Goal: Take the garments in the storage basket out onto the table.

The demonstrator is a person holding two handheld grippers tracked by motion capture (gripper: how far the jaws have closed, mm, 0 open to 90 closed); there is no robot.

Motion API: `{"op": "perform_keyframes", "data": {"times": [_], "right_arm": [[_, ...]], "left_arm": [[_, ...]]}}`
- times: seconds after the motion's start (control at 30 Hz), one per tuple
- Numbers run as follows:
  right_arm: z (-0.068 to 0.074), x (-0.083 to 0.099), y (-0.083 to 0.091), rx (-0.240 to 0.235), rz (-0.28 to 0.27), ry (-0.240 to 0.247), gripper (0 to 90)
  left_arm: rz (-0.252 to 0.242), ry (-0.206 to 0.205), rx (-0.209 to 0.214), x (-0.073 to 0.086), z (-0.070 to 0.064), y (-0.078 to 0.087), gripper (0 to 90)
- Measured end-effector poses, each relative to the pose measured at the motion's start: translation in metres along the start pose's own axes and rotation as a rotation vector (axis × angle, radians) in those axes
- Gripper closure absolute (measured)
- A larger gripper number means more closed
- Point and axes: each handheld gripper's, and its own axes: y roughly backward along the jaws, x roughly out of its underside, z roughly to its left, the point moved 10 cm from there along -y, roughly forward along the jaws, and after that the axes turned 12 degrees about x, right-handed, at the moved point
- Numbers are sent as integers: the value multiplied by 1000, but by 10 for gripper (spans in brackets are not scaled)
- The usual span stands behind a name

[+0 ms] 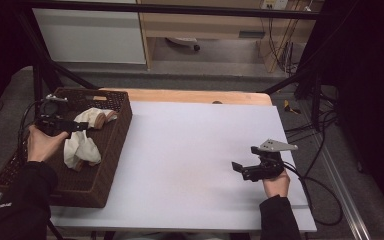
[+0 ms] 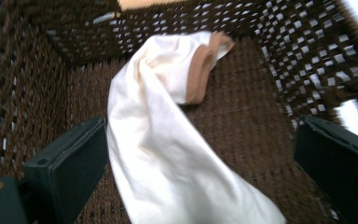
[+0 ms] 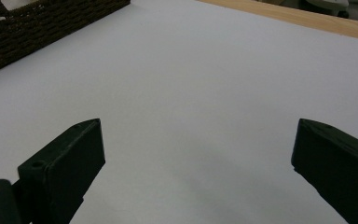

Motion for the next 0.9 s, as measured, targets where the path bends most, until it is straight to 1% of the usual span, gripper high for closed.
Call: {"op": "perform_keyframes", "data": {"times": [0.1,0.17,0.23,0.3,0.4,0.57,0.6,0.67,0.77,0.8,0.9], "right_arm": [[0,1,-1,1,6,3,31],[0,1,-1,3,7,5,31],[0,1,-1,4,7,6,31],[0,1,-2,4,7,4,31],[-1,1,-2,7,10,6,31],[-1,2,-2,9,12,5,31],[-1,2,-2,10,12,5,31],[-1,2,-3,9,13,8,31],[-1,2,-3,10,14,7,31],[-1,2,-3,10,14,8,30],[-1,2,-3,11,14,7,30]], "left_arm": [[13,16,-4,7,6,-9,28],[34,27,-8,14,11,-14,27],[39,36,-14,17,15,-18,28],[46,49,-7,21,18,-22,29],[45,68,3,25,21,-27,44],[29,62,10,23,20,-30,116],[33,66,7,24,21,-32,141],[42,73,8,25,22,-35,144],[62,67,5,28,22,-39,173],[69,66,8,29,22,-40,176],[72,66,25,29,20,-41,221]]}}
